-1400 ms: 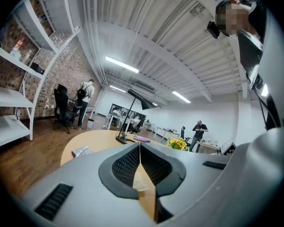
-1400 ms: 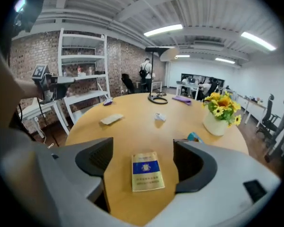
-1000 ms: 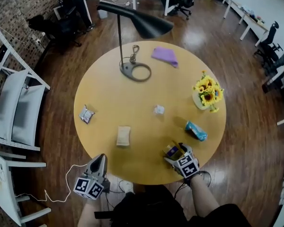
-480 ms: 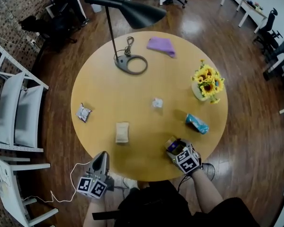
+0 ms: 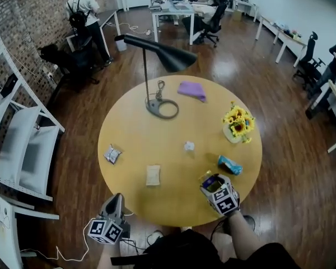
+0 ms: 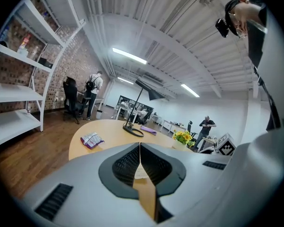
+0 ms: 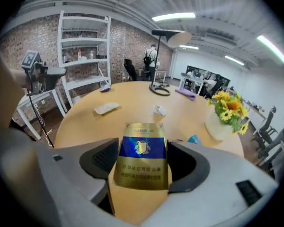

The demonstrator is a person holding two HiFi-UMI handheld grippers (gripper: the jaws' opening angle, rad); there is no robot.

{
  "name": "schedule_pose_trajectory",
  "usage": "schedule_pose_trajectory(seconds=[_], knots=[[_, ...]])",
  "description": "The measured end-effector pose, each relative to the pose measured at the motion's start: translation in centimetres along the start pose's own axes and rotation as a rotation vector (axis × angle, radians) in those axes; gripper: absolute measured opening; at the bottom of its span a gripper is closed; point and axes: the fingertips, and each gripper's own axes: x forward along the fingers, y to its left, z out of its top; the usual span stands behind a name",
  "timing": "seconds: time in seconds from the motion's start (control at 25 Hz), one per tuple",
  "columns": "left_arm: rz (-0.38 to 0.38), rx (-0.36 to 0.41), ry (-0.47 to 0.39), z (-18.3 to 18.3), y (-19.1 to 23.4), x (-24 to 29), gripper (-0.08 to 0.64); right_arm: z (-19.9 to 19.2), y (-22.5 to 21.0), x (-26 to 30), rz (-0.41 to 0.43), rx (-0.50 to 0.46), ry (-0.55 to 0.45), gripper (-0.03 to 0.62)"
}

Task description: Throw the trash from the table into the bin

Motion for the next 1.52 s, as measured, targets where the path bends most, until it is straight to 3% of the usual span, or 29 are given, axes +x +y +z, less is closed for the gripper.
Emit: schedule_pose_trajectory(seconds=[0.2,0.48,0.8,1.0,1.2,1.32,1.52], knots=[[-0.093,0.032,-0.103,3.8,-0.5,-1.6,0.000,3.9,0.1,-4.2,-0.079,0.009,-0.124,0.333],[-0.201,0.060,-0.176,6.9,-0.6,-2.8,0.000,7.0,0.1,-11.6,-0.192,0.151,-0.339,0.333],[-0.377,0.075,-0.156,6.4,-6.1,-2.0,0.000,3.5,-1.4,-20.5,-0.332,0.280,-0.459,0.333],[-0.464,0.157,-0.118,4.1,-13.4,-0.5,0.000,-1.4,-5.7,-23.7,-0.370,0.364,-0.510,0.333],[-0.510,0.155,-0.129,2.0,-22.6,4.3,0.000,-6.7,-11.2,-27.4,-0.386,0.389,-0.555,0.333],[-0.615,0.146,-0.129,-0.3,-30.7,6.7,0.000,-11.6,-15.9,-31.6,-0.475,0.401,-0.562,0.333],[-0.779,0.134,-0.082,-4.2,-42.9,9.1,0.000,-21.6,-21.2,-40.1,-0.641,0.533,-0.586,0.333]])
